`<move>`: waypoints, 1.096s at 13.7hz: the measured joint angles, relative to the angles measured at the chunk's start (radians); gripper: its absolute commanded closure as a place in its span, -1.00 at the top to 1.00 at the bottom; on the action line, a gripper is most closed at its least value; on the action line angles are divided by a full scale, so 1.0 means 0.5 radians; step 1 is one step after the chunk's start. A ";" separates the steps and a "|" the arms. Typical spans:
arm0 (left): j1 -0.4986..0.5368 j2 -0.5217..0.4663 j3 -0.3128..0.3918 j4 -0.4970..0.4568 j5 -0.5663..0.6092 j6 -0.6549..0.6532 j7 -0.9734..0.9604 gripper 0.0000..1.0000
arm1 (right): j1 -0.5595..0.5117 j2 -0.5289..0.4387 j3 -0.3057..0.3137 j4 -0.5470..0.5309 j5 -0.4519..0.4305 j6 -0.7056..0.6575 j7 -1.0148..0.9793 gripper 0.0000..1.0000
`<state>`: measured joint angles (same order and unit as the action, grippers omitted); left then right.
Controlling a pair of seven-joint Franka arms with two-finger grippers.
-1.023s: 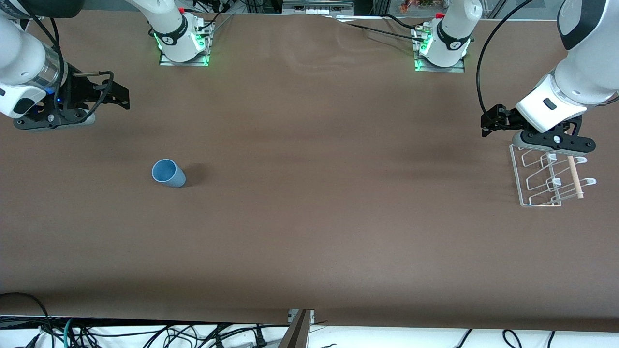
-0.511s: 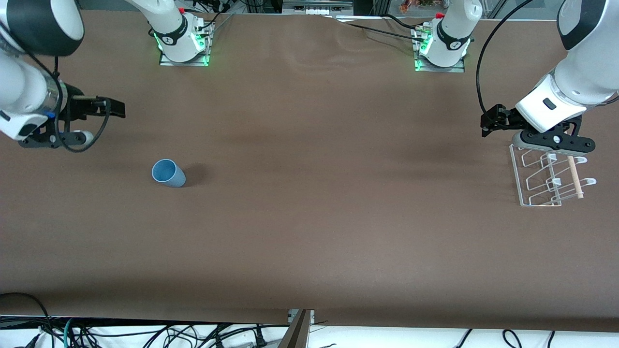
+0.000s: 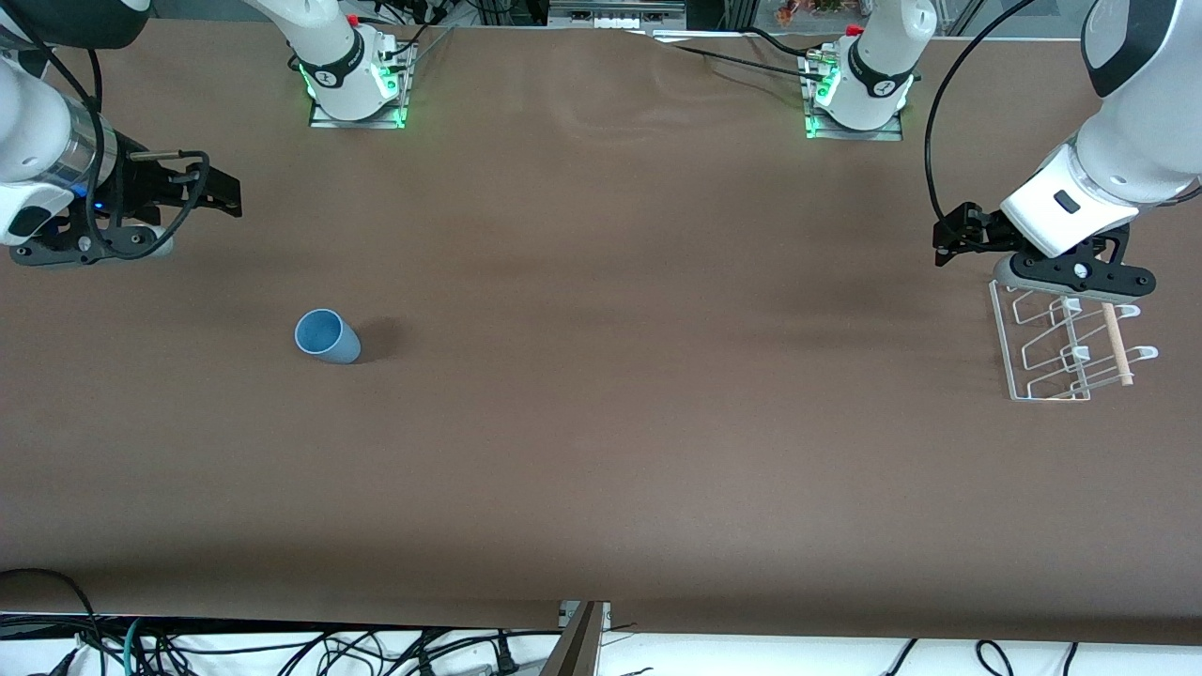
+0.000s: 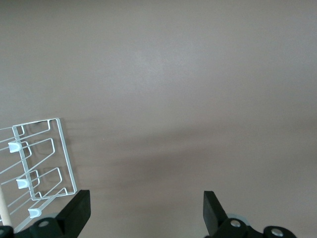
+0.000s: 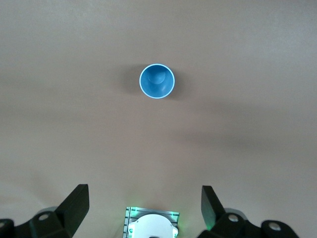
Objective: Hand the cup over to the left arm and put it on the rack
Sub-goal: 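Reach the right gripper down to the blue cup's side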
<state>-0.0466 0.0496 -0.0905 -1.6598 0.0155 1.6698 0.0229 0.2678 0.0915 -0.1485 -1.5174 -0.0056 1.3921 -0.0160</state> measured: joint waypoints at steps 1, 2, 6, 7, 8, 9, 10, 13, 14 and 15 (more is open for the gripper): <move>0.000 0.000 0.000 0.000 0.000 0.000 0.000 1.00 | 0.000 0.005 0.000 -0.003 0.000 0.007 -0.002 0.97; 0.000 0.000 0.000 0.000 0.000 0.000 0.000 1.00 | -0.001 0.018 0.000 -0.014 0.000 0.037 -0.003 0.97; 0.000 0.000 0.000 0.001 0.000 0.000 0.000 1.00 | -0.013 0.205 -0.008 -0.161 0.000 0.355 -0.123 0.96; 0.000 0.001 0.000 0.001 0.000 0.000 0.000 1.00 | -0.021 0.294 -0.016 -0.179 0.000 0.453 -0.153 0.96; 0.000 0.001 0.000 0.002 0.000 0.000 0.000 1.00 | -0.033 0.386 -0.020 -0.186 0.000 0.560 -0.164 0.96; 0.000 0.001 0.000 0.002 0.000 0.000 0.000 1.00 | -0.042 0.476 -0.023 -0.187 0.000 0.660 -0.169 0.96; 0.000 0.001 0.000 0.002 0.000 0.000 0.000 1.00 | -0.049 0.558 -0.024 -0.185 -0.001 0.750 -0.174 0.96; 0.000 0.001 0.000 0.002 0.000 0.000 0.000 1.00 | -0.097 0.756 -0.026 -0.185 -0.001 0.924 -0.242 0.97; 0.000 0.001 0.000 0.002 0.000 0.000 0.000 1.00 | -0.110 0.819 -0.026 -0.185 -0.001 0.954 -0.277 0.97; 0.000 0.001 0.000 0.002 0.000 -0.001 0.000 1.00 | -0.118 0.875 -0.026 -0.185 -0.001 0.970 -0.322 0.97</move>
<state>-0.0466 0.0502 -0.0905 -1.6587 0.0155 1.6695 0.0229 0.2088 0.5290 -0.1617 -1.6098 -0.0059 1.8771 -0.1771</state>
